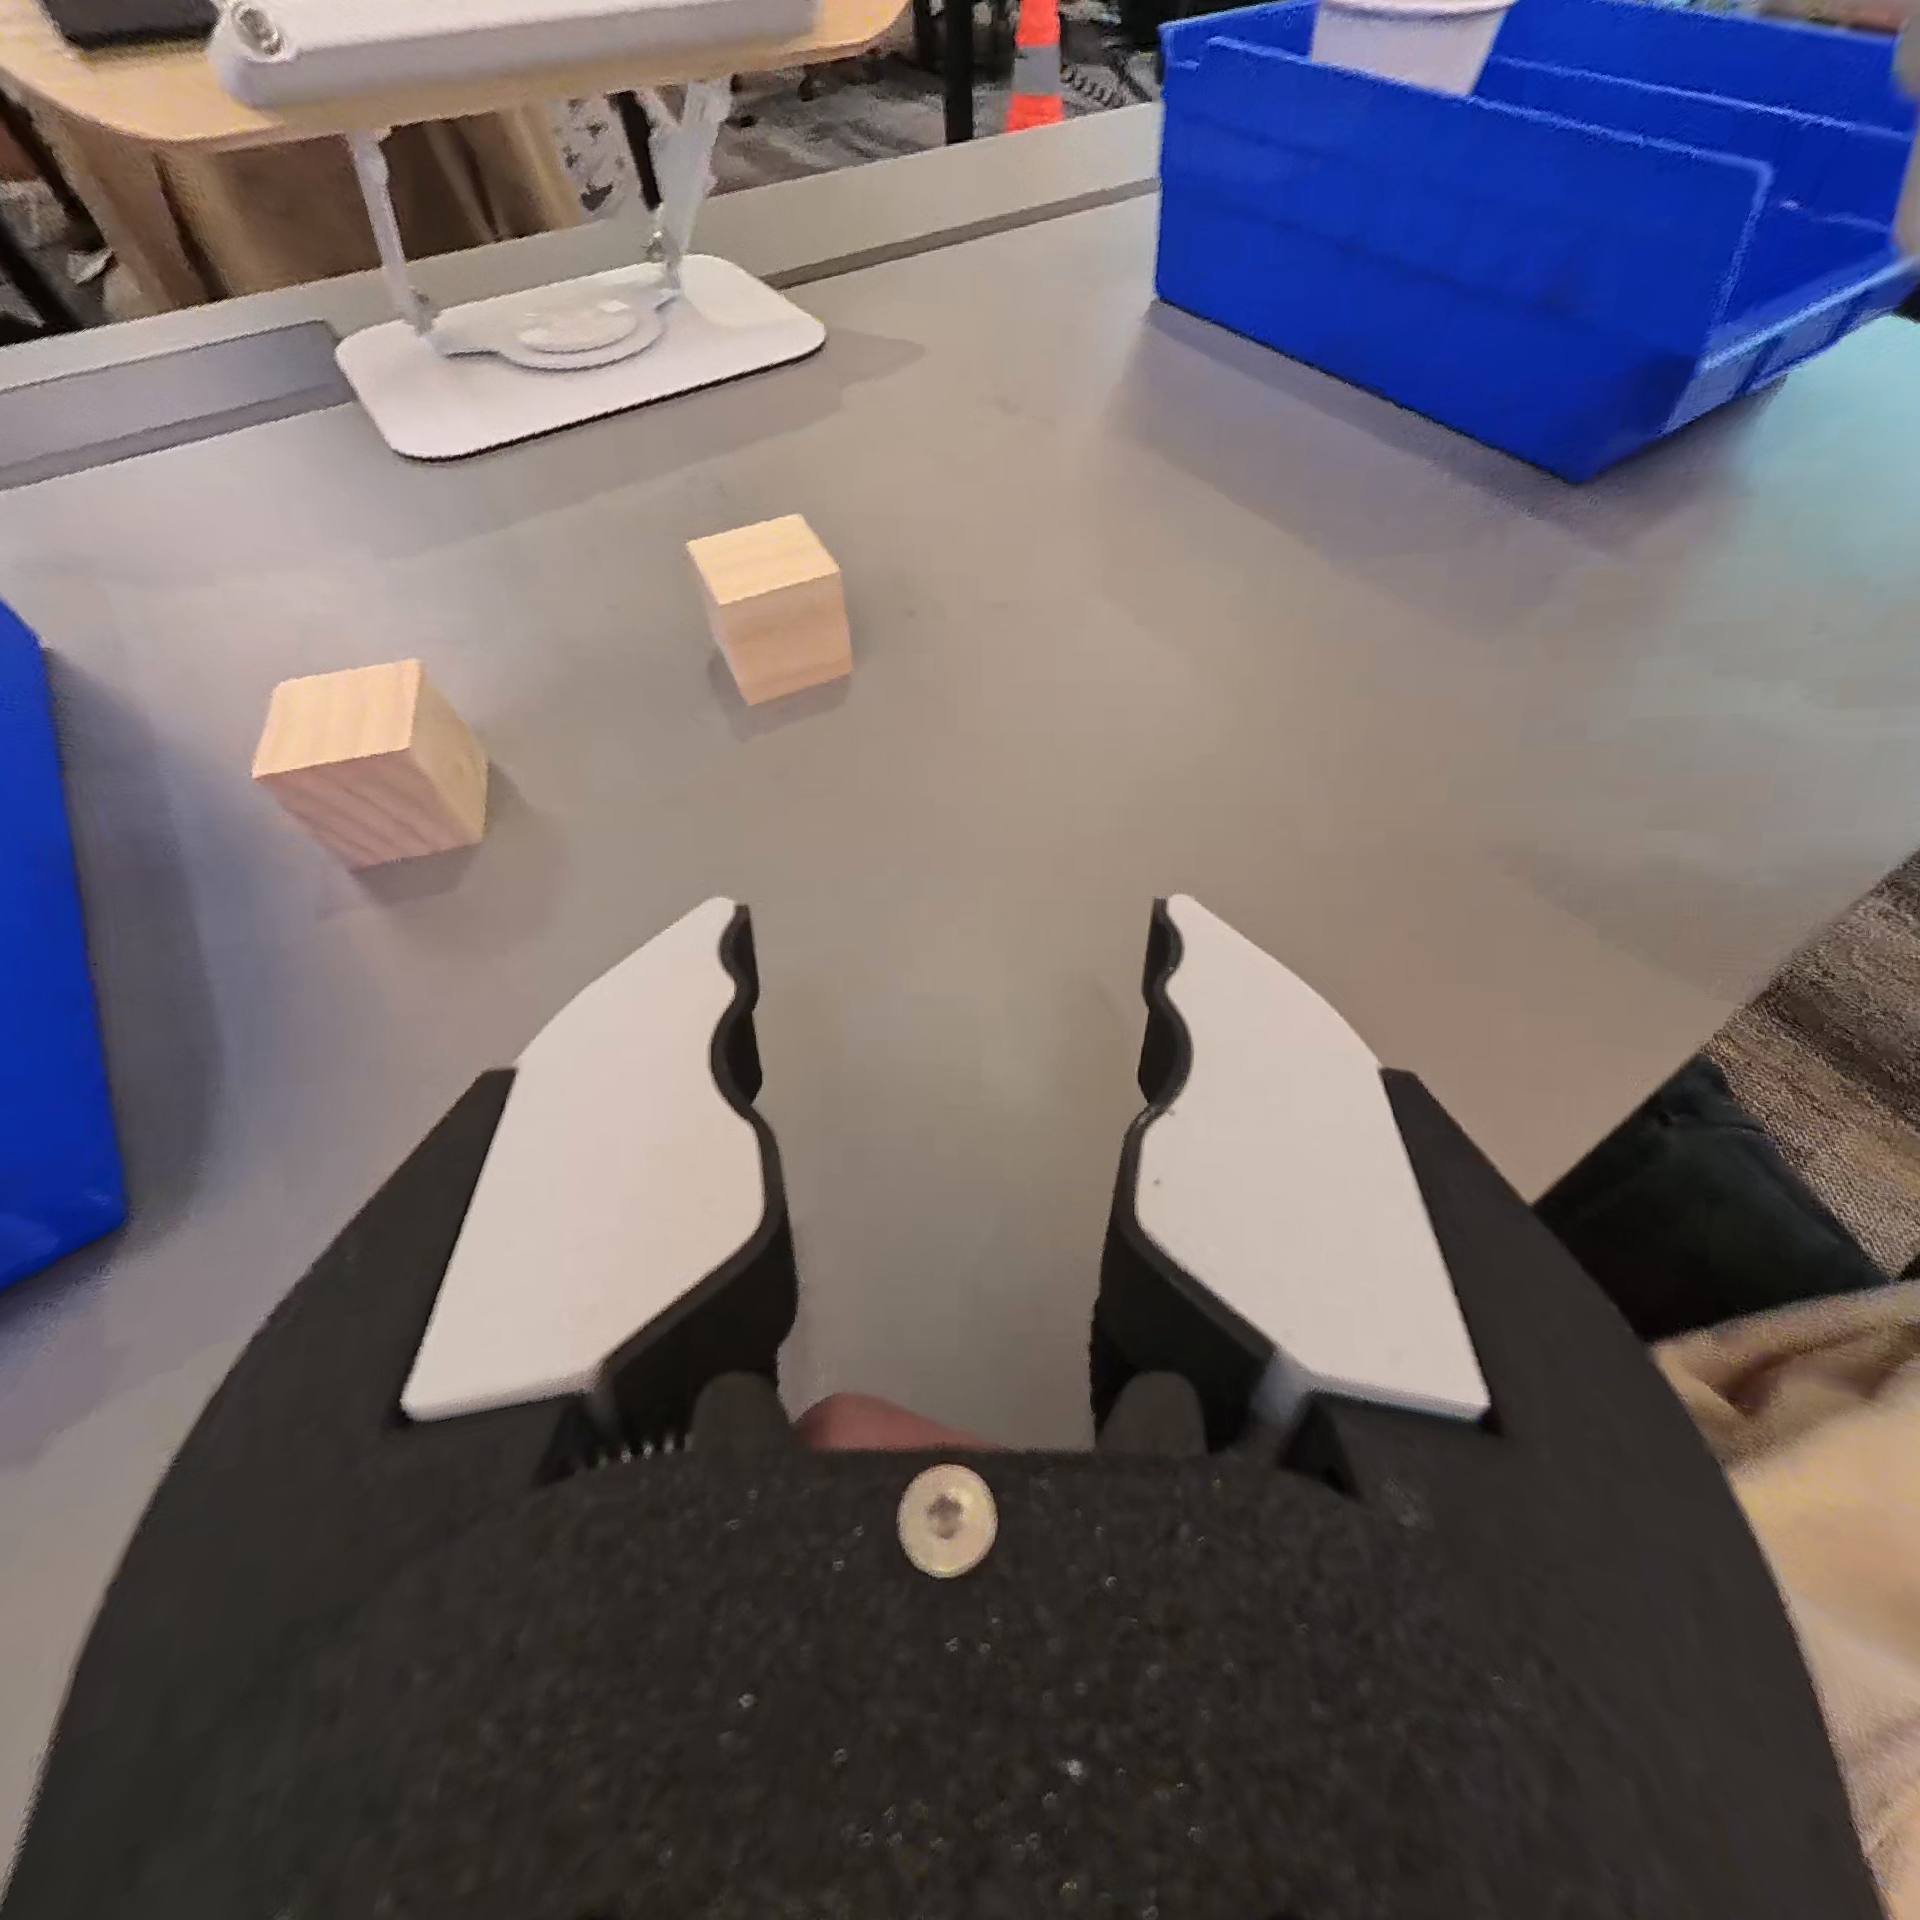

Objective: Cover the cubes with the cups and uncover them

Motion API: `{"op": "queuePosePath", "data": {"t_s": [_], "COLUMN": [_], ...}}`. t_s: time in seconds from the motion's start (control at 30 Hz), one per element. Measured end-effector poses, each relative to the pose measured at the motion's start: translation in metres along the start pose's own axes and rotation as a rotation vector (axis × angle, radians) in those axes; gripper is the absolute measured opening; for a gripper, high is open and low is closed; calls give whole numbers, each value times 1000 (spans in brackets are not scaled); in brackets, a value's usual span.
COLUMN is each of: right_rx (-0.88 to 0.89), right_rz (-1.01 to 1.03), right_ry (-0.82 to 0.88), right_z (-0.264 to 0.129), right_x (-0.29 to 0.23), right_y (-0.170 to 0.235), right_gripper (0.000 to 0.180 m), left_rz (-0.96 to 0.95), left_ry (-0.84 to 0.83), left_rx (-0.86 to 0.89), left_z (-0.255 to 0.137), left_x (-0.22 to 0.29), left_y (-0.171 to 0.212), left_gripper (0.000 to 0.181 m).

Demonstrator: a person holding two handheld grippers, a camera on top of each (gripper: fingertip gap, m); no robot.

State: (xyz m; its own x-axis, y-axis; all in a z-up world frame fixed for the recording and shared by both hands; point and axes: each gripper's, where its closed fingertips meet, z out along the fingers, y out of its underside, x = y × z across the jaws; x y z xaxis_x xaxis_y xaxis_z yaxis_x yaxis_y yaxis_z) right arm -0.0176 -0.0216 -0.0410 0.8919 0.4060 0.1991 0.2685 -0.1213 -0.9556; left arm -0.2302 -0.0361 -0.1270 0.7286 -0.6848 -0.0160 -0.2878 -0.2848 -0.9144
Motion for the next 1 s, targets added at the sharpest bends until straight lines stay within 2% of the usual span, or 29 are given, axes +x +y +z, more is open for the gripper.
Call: {"op": "queuePosePath", "data": {"t_s": [0.03,0.1,0.17,0.23,0.37,0.57,0.6,0.67,0.7,0.73,0.9,1.0], "right_rx": [-39,-111,-143,-164,-161,-162,-162,-170,-174,-174,-184,-222], "right_rz": [-2,43,30,8,105,81,80,78,72,67,58,45], "right_ry": [-28,-142,-203,-195,-272,-280,-278,-274,-265,-248,-193,-179], "right_z": [5,11,10,10,9,3,3,2,1,0,-13,-19], "right_x": [-20,-58,-79,-82,-91,-93,-92,-88,-84,-78,-37,-15], "right_y": [17,44,58,66,72,72,72,73,73,72,66,71], "right_gripper": [51,65,65,65,60,59,59,59,58,58,56,56], "left_rz": [-13,-31,-43,-36,-60,-187,-189,-168,-156,-143,98,216], "left_ry": [-10,-29,-49,-85,-181,-183,-189,-176,-157,-125,290,596], "left_rx": [-12,-31,-47,-75,-149,-262,-273,-313,-324,-336,-338,-338], "left_z": [2,9,19,36,85,156,163,174,176,177,174,156], "left_x": [-2,-5,-8,-14,-37,-51,-54,-57,-57,-55,7,61], "left_y": [3,7,7,1,-17,-23,-24,-20,-20,-20,-20,-17], "left_gripper": [72,72,72,72,74,78,76,47,46,46,46,46]}}
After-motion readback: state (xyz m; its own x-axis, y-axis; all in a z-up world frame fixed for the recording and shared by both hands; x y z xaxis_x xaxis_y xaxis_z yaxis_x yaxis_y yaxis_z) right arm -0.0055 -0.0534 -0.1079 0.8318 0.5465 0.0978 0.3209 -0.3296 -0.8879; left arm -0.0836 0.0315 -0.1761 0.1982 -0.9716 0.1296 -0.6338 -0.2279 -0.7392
